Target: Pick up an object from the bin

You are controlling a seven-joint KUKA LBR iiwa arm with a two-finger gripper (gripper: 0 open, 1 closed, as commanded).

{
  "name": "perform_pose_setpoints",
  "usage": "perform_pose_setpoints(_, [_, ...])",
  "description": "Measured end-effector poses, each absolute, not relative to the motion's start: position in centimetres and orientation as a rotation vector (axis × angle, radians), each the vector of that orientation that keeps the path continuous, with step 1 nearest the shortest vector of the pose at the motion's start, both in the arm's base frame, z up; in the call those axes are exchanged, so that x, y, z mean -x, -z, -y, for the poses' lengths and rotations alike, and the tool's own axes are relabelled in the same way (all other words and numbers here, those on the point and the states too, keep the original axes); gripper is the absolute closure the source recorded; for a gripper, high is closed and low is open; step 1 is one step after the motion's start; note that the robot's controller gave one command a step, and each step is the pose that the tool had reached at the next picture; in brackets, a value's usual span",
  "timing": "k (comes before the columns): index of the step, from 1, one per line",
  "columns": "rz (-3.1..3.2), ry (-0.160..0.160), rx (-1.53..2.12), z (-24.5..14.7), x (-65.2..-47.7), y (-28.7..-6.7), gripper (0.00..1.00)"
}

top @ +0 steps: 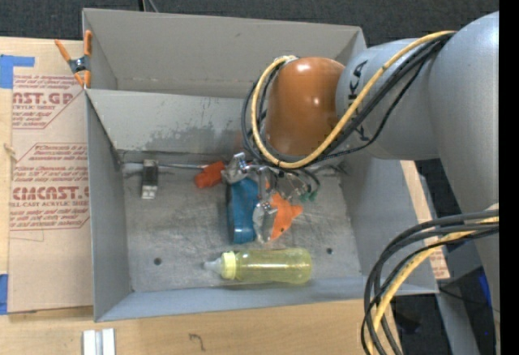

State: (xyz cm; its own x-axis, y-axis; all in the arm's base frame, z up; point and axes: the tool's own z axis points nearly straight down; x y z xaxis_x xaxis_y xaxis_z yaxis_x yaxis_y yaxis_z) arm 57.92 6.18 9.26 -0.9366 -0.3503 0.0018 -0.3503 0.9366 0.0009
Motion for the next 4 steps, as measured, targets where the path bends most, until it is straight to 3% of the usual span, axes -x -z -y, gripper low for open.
perform_pose_setpoints(4, [3.086,0.002,-0.558,-6.2,-57.7,-12.1,1.0])
